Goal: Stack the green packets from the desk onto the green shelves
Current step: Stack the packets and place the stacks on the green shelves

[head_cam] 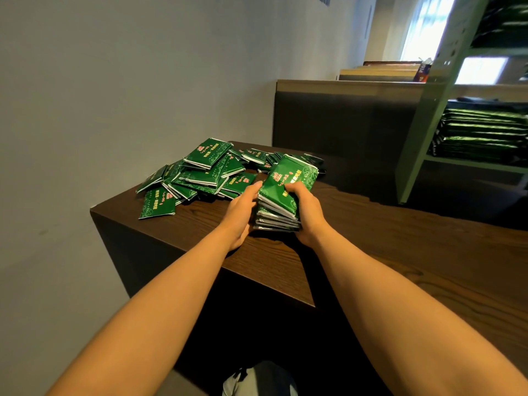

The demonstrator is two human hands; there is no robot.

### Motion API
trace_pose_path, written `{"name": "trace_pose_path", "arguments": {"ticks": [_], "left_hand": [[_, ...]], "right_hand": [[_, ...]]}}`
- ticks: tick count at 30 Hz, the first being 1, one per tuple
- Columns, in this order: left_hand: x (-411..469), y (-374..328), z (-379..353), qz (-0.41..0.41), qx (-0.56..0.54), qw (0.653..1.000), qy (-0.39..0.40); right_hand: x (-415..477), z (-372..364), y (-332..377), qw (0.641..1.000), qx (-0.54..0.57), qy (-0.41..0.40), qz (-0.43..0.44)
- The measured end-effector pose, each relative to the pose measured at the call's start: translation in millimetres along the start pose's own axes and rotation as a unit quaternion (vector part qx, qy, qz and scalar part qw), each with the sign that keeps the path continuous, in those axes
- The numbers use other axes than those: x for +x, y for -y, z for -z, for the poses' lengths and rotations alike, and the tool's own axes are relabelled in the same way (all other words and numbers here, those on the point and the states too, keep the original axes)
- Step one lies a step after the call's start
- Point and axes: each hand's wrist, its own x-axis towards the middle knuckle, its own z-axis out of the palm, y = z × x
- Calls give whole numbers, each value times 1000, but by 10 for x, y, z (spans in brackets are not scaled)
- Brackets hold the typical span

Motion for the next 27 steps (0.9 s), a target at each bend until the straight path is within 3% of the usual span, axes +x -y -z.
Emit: {"name": "trace_pose_path", "arguments": {"ticks": [6,15,27], "left_hand": [[30,-51,-7,11,14,999,28],[-57,-170,-386,34,40,995,80],[-347,-103,-1715,18,76,992,100]], "right_hand": [[-36,49,36,999,-23,44,0],[-303,378,386,992,-106,48,39],[-836,1413,761,969,-199,-21,142]]}}
